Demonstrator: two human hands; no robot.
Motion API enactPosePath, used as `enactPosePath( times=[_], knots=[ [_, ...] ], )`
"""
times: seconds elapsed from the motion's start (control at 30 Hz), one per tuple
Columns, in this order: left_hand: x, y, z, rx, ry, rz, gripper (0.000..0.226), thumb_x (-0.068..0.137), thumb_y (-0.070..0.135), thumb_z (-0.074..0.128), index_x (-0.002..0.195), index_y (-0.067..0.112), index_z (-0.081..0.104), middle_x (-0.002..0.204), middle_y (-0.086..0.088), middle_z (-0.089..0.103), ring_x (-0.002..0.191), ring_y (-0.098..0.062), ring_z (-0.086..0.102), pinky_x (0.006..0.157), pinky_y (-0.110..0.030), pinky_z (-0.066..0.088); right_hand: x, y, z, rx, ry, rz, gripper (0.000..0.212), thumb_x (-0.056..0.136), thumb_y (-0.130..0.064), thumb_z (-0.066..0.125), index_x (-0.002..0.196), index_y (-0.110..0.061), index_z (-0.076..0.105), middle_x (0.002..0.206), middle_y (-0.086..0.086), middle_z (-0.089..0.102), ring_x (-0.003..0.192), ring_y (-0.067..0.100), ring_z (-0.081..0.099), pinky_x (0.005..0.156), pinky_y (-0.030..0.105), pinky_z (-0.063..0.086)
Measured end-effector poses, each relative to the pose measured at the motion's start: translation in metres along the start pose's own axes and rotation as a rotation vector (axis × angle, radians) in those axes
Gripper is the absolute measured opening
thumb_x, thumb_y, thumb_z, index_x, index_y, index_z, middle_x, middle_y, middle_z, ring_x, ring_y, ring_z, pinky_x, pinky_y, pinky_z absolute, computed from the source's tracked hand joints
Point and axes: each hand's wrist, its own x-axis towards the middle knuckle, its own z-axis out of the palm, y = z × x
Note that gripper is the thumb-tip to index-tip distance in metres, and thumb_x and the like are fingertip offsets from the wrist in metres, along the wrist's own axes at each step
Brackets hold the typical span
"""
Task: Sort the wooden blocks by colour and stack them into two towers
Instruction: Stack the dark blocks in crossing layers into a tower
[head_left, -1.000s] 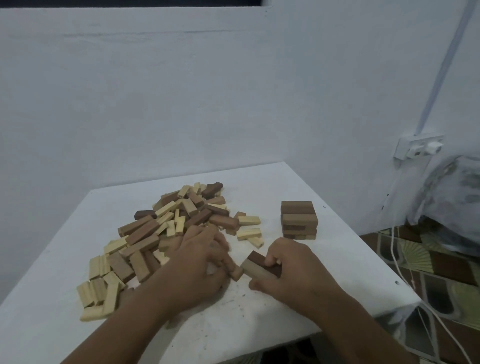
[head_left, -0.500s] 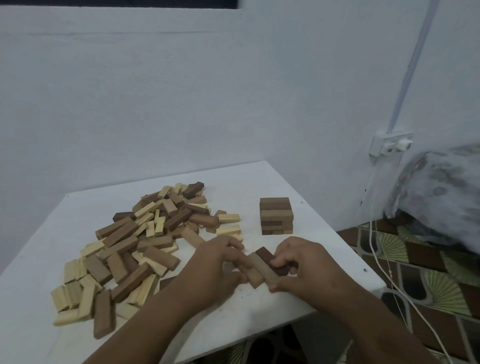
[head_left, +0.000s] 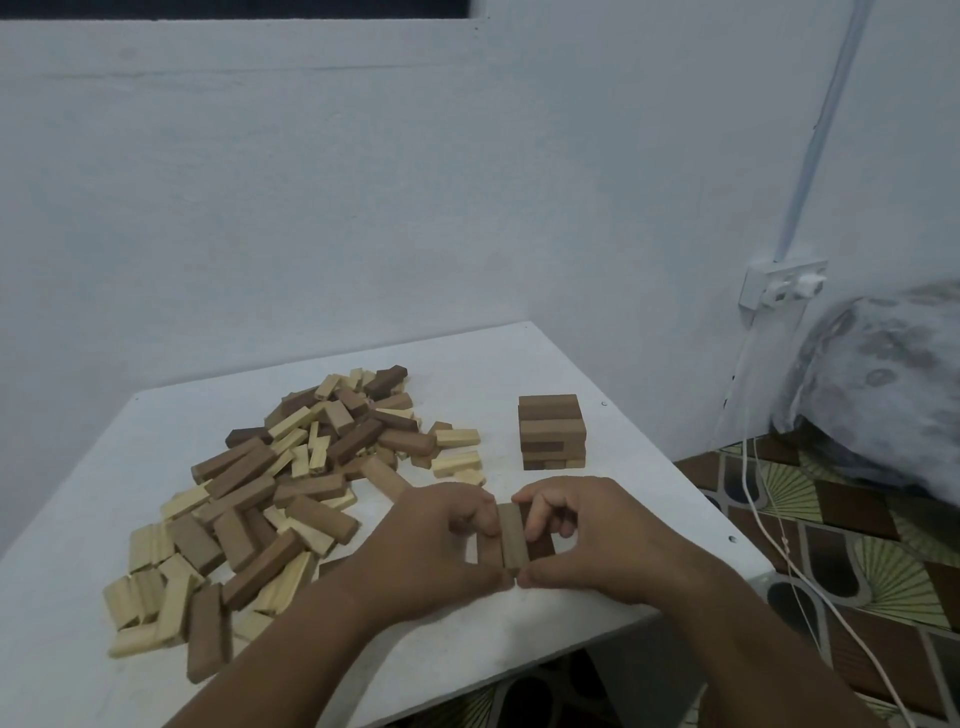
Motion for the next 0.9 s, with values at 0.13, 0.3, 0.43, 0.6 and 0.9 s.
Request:
enactPosePath(
  times=[0.13, 0.3, 0.43, 0.6, 0.9],
  knots=[
    [0.004, -0.004, -0.001, -0.043, 0.033, 0.001, 0.032, 0.06, 0.038, 0.089, 0.084, 0.032, 0.069, 0.099, 0.015, 0.07, 0.094, -0.008, 0.063, 0.081, -0.031, 0.052, 0.001, -0.002, -0.003, 0.058, 0.046, -0.042, 0.023, 0.066, -0.02, 0.088, 0.079, -0.022, 0.07, 0.108, -0.013, 0.068, 0.085, -0.007, 0.056, 0.071, 0.005, 0.043],
    [0.026, 0.005, -0.014, -0.072, 0.076, 0.053, 0.048, 0.063, 0.034, 0.09, 0.103, 0.036, 0.064, 0.103, 0.02, 0.065, 0.096, -0.006, 0.06, 0.081, -0.028, 0.053, 0.006, -0.004, -0.019, 0.037, 0.195, -0.11, 0.028, 0.066, -0.022, 0.089, 0.08, -0.031, 0.066, 0.109, -0.022, 0.065, 0.092, -0.007, 0.055, 0.074, 0.008, 0.041],
    [0.053, 0.016, -0.025, -0.079, 0.052, 0.085, 0.056, 0.064, 0.031, 0.089, 0.109, 0.037, 0.055, 0.106, 0.022, 0.061, 0.099, -0.006, 0.057, 0.082, -0.029, 0.052, 0.019, 0.0, -0.032, 0.06, 0.281, -0.159, 0.034, 0.066, -0.021, 0.089, 0.089, -0.032, 0.066, 0.111, -0.025, 0.064, 0.092, 0.007, 0.058, 0.081, 0.021, 0.049],
    [0.088, 0.018, -0.033, -0.064, 0.013, 0.098, 0.064, 0.062, 0.031, 0.09, 0.112, 0.038, 0.05, 0.114, 0.023, 0.055, 0.106, -0.006, 0.054, 0.082, -0.025, 0.051, 0.034, 0.011, -0.04, 0.081, 0.423, -0.199, 0.05, 0.064, -0.016, 0.091, 0.104, -0.035, 0.066, 0.127, -0.024, 0.055, 0.099, 0.008, 0.058, 0.084, 0.018, 0.048],
    [0.128, 0.0, -0.017, -0.072, -0.001, 0.088, 0.041, 0.07, 0.031, 0.087, 0.105, 0.042, 0.068, 0.114, 0.028, 0.061, 0.114, 0.004, 0.046, 0.086, -0.021, 0.041, 0.051, 0.031, -0.036, 0.132, 0.659, -0.078, 0.037, 0.07, -0.017, 0.088, 0.089, -0.038, 0.064, 0.094, -0.023, 0.066, 0.091, -0.006, 0.061, 0.074, 0.006, 0.047]
  ],
)
